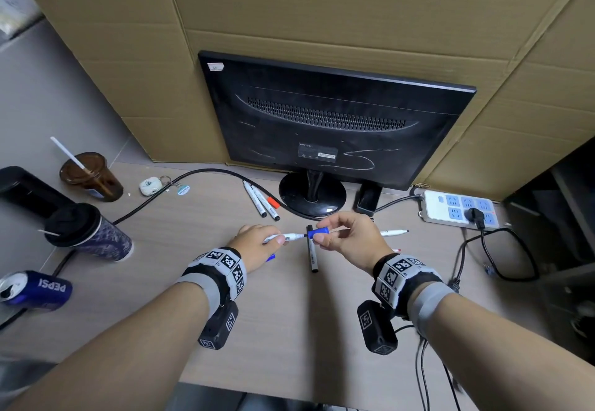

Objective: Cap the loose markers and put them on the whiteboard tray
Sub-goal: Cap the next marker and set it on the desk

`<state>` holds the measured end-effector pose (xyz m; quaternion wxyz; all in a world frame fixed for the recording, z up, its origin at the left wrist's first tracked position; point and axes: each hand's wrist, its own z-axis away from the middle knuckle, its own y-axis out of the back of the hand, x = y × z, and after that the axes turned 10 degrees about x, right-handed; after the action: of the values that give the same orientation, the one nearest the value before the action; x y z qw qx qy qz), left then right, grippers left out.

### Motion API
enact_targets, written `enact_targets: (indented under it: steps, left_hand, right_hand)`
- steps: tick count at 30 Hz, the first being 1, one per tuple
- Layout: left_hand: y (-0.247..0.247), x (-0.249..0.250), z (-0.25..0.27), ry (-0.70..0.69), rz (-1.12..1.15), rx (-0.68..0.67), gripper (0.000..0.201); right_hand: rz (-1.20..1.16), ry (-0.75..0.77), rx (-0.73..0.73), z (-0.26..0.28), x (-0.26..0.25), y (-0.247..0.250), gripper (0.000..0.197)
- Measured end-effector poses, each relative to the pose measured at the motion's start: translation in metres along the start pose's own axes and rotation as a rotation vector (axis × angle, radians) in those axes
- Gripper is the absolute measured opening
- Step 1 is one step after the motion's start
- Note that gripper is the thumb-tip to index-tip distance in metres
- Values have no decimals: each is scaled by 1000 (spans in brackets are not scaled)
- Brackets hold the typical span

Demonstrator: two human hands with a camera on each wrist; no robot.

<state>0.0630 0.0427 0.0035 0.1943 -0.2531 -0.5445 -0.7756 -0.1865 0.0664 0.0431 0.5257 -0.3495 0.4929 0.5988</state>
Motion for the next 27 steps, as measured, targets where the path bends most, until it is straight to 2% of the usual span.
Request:
enact_targets:
  steps: [3, 6, 9, 13, 14, 18, 23, 27]
  left_hand:
    - [0, 2, 0, -19, 21, 9, 45]
    - [-1, 7, -1, -33, 2, 1, 53]
    - [-2, 14, -2, -52, 19, -11, 51]
    - [-4, 20, -4, -10, 64, -15, 23]
    - [-4, 22, -4, 4, 67, -20, 22]
    - [-4, 23, -6, -7, 53, -48, 19]
    - [0, 30, -6, -57, 89, -35, 24]
    - [2, 33, -7, -61, 97, -71, 26]
  right_hand:
    - [62, 11, 1, -1, 0, -1, 22]
    - [80, 15, -1, -1, 1, -3, 22]
    - [83, 18, -12, -2, 2, -5, 21]
    - [51, -17, -22, -2, 3, -6, 19]
    - [50, -21, -24, -1, 2, -6, 18]
    - [29, -53, -30, -1, -3, -5, 13]
    - [52, -49, -37, -4, -8, -6, 6]
    - [40, -65, -46, -7, -11, -4, 13]
